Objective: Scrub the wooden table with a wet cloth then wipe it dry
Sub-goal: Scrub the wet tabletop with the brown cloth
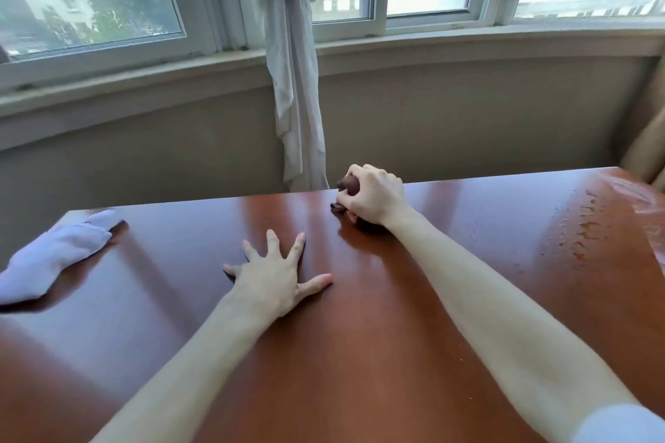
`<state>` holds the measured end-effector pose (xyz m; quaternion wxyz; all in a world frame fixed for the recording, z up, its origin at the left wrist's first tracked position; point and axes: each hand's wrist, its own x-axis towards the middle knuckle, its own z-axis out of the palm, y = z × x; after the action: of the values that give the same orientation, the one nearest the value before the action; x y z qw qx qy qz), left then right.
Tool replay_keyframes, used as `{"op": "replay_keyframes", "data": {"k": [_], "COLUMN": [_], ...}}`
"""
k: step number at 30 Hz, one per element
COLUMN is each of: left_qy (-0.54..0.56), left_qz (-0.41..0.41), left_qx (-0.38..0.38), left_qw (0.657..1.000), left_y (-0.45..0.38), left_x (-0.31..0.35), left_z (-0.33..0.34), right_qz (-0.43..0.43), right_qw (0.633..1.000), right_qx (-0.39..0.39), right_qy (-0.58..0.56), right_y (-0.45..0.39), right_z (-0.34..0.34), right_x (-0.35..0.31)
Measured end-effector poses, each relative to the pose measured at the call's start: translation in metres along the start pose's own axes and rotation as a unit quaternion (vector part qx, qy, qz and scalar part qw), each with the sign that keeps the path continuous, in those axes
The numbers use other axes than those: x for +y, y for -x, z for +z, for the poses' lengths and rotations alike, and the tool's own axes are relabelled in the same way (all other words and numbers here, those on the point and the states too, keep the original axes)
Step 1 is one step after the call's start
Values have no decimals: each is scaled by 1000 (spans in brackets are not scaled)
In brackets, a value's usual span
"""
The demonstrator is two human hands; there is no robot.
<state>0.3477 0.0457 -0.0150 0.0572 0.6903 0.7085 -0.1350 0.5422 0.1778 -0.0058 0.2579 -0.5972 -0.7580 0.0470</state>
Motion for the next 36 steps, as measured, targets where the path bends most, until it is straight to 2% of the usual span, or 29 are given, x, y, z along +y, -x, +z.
{"op": "replay_keyframes", "data": {"k": [1,3,6,9,11,14,18,21,29,36], "left_qy": [-1,-1,0,52,64,79,67,65,17,-34], "left_qz": [1,-2,23,52,45,29,-6,-15,-21,-25], "left_qx": [-2,-3,-9,-10,21,71,41,41,62,47], "left_qw": [1000,1000,1000,997,997,994,997,997,998,998], "left_y": [2,2,-9,-30,-32,-16,5,9,6,7], "left_x": [1,-1,-11,-28,-37,-44,-49,-51,-47,-42], "left_z": [-1,-2,-16,-33,-31,-9,9,13,20,16], "right_qz": [46,41,-19,-3,0,-63,-149,-141,28,69], "right_qw": [998,997,1000,1000,1000,998,988,989,999,996], "right_qx": [31,50,4,-17,-16,-6,-16,-25,-38,-20], "right_qy": [21,40,23,7,16,4,-27,-24,16,48], "right_y": [-3,1,34,67,93,146,201,177,25,-26], "right_z": [7,19,17,3,-6,-15,-23,-22,7,25], "right_x": [-3,-20,-37,-47,-60,-84,-106,-101,-48,-47]}}
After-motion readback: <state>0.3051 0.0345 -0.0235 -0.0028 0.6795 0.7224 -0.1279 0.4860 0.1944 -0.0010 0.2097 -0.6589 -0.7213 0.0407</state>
